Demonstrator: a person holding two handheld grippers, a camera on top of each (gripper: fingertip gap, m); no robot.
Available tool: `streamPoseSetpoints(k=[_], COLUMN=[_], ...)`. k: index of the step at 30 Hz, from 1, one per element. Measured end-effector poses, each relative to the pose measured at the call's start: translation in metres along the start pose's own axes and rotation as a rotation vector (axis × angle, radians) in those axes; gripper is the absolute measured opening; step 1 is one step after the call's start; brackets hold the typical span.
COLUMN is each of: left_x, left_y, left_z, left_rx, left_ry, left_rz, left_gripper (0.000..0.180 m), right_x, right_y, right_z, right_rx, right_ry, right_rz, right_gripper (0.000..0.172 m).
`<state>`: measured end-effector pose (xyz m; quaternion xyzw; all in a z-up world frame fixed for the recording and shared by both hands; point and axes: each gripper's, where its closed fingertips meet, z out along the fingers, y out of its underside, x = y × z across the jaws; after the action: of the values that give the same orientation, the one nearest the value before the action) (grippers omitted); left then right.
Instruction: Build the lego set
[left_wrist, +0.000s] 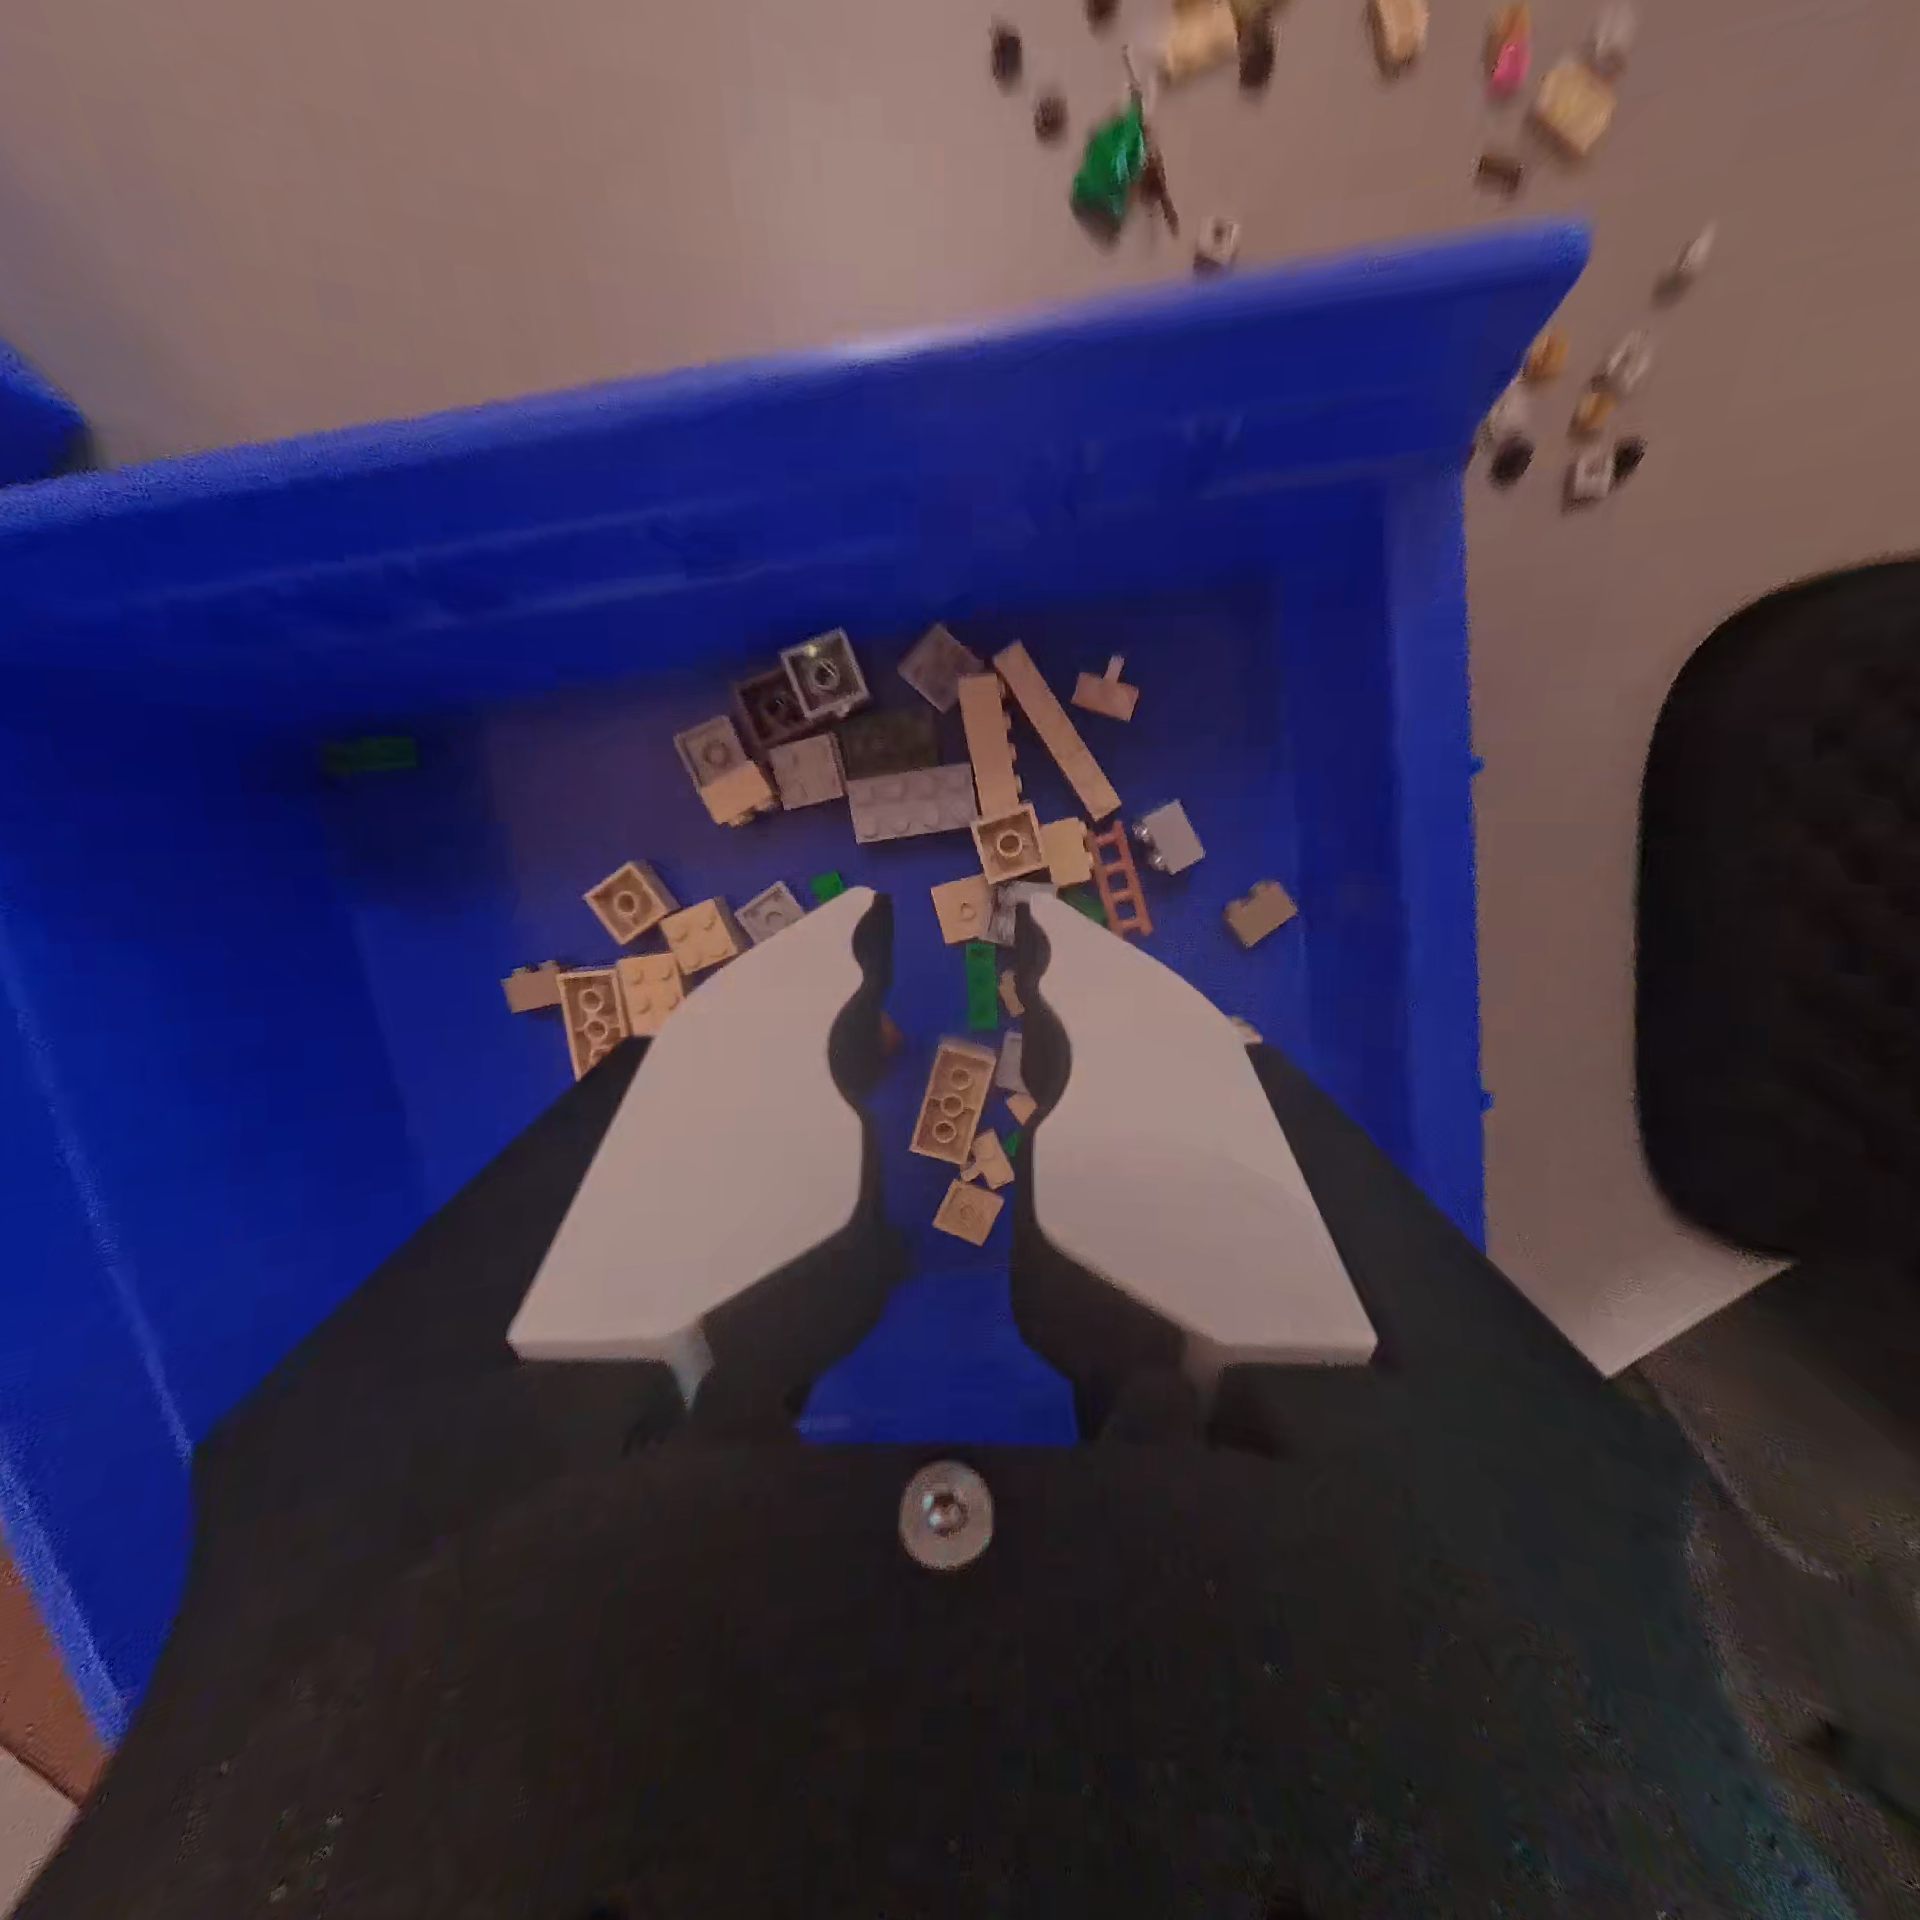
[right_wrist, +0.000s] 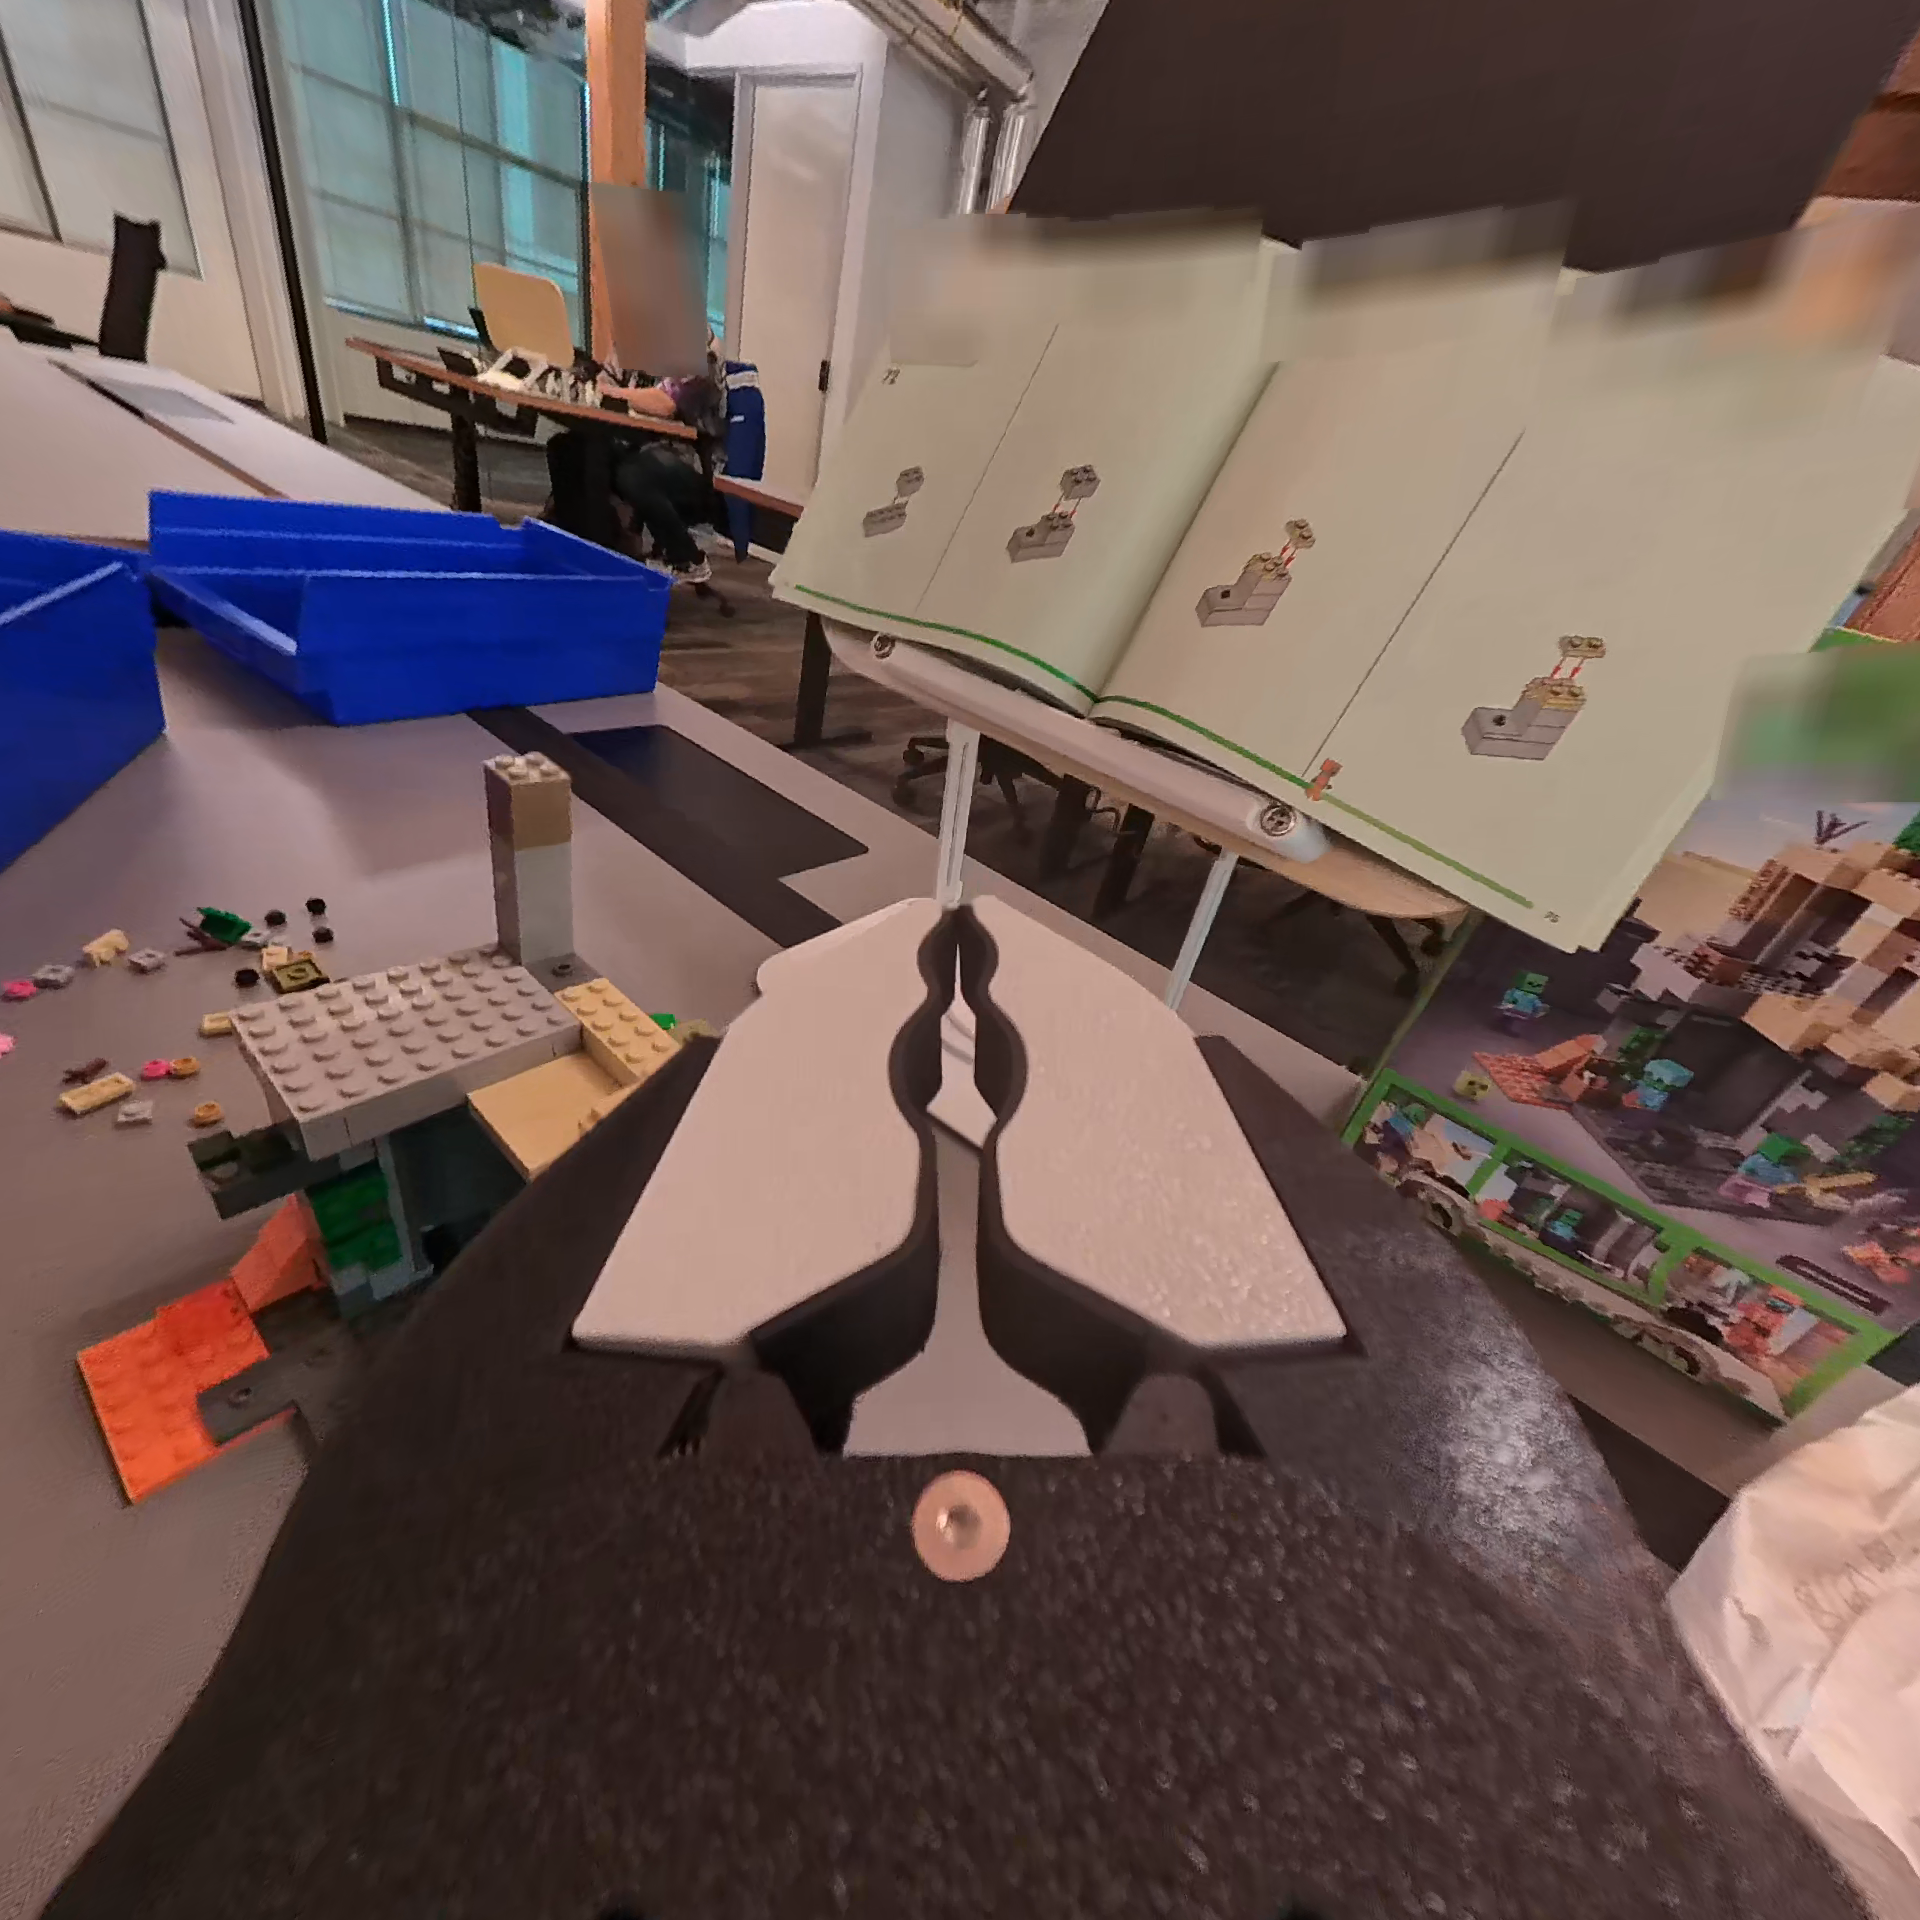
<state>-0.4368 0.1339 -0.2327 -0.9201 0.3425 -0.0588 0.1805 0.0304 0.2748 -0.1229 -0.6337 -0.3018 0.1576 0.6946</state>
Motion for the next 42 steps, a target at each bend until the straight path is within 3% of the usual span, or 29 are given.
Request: streamPoseSetpoints(k=[6,14,27,32,37,42], left_x=[-0.012,-0.01,-0.01,-0.013,0.008,0.071], left_y=[0.009,0.008,0.007,0.004,-0.032,-0.094], left_z=[0.043,0.068,0.069,0.053,0.01,-0.019], left_rx=[-0.152,-0.189,-0.16,-0.113,-0.004,0.082], left_ry=[0.034,0.118,0.111,0.073,0.027,0.062], left_rz=[0.037,-0.023,-0.067,-0.059,0.033,0.225], left_gripper=[0.025,0.032,0.032,0.032,0.031,0.03], right_x=[-0.005,-0.005,-0.007,-0.005,0.0,0.001], right_y=[0.011,0.021,0.025,0.018,0.013,0.01], right_z=[0.001,0.002,0.001,-0.003,-0.011,-0.022], right_rx=[-0.034,-0.064,-0.075,-0.065,-0.06,-0.056], right_ry=[-0.015,-0.02,-0.036,-0.031,-0.02,-0.026], right_rz=[-0.037,-0.046,-0.034,-0.049,-0.069,-0.081], right_gripper=[0.0,0.0,0.0,0.0,0.0,0.0])
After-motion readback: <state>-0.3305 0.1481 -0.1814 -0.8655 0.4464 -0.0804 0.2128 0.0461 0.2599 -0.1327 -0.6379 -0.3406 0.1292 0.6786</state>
